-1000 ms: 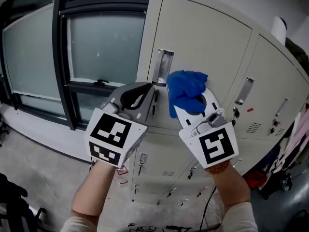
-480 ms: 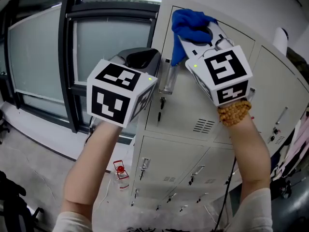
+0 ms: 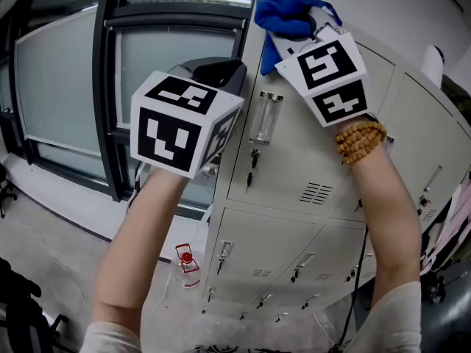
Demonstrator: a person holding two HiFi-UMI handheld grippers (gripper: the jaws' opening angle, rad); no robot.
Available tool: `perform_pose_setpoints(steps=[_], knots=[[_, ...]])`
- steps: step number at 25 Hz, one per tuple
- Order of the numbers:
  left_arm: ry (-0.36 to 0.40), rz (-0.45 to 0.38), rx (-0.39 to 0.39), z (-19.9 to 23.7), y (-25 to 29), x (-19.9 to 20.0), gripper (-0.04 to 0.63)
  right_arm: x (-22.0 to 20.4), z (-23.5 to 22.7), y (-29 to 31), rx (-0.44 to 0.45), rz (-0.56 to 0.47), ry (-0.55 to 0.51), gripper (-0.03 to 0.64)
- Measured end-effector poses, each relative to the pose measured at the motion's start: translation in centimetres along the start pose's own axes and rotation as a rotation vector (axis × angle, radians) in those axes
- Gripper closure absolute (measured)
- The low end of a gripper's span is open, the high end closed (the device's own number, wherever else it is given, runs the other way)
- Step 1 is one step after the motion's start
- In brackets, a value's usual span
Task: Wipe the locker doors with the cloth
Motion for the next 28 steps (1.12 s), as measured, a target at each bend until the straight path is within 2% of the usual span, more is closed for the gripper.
perform_pose_setpoints(steps=[7,12,15,22,28], knots=[[-0.026,0.024,-0.009,-0.6,-0.1,-2.2,0.592,-1.3,4.4,-1.3,0.073,0.01,-0.055,0.584],[-0.049,0.049,-0.033,-2.0,0.0,-4.0,0.592,-2.9,7.1,-3.2,0.105,0.02,-0.048,0.584],[-0.05,0.07,-0.043,-2.7,0.1,-5.1,0.592,-4.1,8.4,-4.5,0.104,0.021,-0.055,0.584],[-0.068,0.097,-0.06,-3.9,-0.4,-7.1,0.592,-6.5,10.0,-7.6,0.061,0.028,0.014,0.584],[-0.089,0.104,-0.065,-4.4,-0.7,-8.5,0.592,-8.3,13.5,-9.4,0.088,0.051,-0.004,0.584]])
Point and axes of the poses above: the fingertips, and each gripper's own axes: y forward along the fingers, z to its left, x out of its top, the point moved 7 cm from there along -y, backward along the fingers, and after that the axes turned 1 degree about x, right-handed, at the moved point
